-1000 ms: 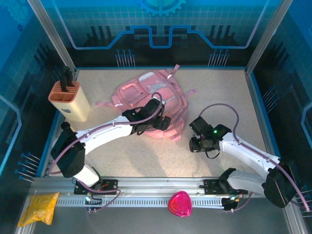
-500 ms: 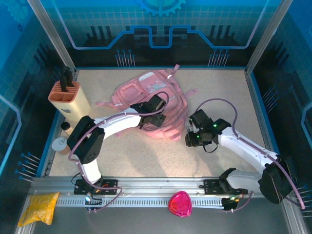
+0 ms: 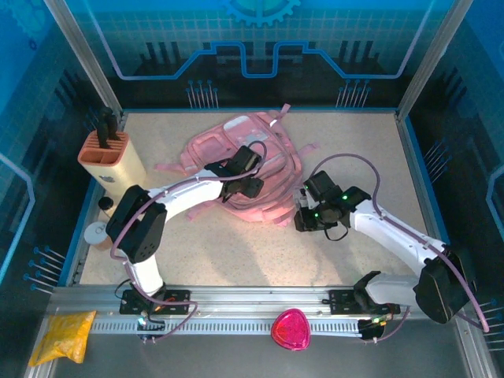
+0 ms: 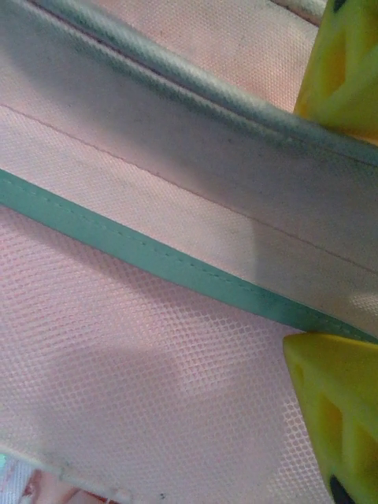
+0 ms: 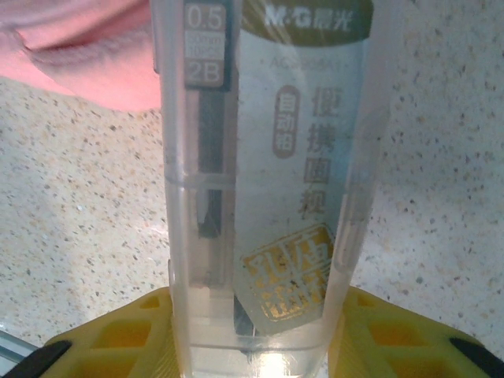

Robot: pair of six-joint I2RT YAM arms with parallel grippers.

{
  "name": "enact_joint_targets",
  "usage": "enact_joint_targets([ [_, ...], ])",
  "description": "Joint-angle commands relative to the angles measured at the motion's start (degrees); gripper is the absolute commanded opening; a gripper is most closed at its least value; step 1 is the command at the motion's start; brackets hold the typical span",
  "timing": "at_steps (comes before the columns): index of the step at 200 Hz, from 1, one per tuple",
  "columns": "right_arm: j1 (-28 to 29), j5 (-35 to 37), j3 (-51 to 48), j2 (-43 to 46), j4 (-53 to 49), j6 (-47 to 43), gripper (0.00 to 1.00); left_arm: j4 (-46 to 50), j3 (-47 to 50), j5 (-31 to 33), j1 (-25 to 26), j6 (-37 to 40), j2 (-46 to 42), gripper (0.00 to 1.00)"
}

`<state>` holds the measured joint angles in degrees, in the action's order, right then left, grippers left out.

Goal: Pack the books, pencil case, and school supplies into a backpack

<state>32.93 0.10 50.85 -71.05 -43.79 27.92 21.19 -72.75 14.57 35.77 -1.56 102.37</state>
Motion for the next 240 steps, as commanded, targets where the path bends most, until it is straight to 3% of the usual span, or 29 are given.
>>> enact_joint_targets([
  [1, -0.7, -1.7, 2.6, -1.1, 0.9, -1.4, 0.4, -0.8, -3.0, 0.8, -2.2, -0.2, -0.6, 0.53],
  [55, -0.8, -3.2, 5.1, -3.6, 2.3, -2.3, 0.39, 0.0, -6.2, -3.2, -2.3, 1.2, 0.2, 0.48],
  [87, -0.9, -4.8, 6.7, -5.5, 4.1, -1.7, 0.39, 2.9, -9.9, -1.5, -2.3, -0.2, 2.1, 0.24],
  [105, -1.5, -5.5, 8.4, -7.5, 5.1, -1.7, 0.39, 1.4, -9.8, -5.4, -2.2, -3.5, 0.8, 0.08],
  [124, -2.8, -7.4, 10.4, -10.1, 6.7, -1.4, 0.39, -0.4, -9.7, -8.2, -1.5, -7.2, -0.9, 0.01],
  [174, -6.2, -9.5, 18.1, -18.3, 9.4, -0.9, 0.39, -2.1, -10.9, -9.5, -0.3, -20.7, -2.5, 0.0],
  [240, -7.8, -10.5, 27.9, -30.0, 11.9, 1.7, 0.44, -3.5, -10.6, -10.4, 0.2, -28.0, -2.7, 0.0],
])
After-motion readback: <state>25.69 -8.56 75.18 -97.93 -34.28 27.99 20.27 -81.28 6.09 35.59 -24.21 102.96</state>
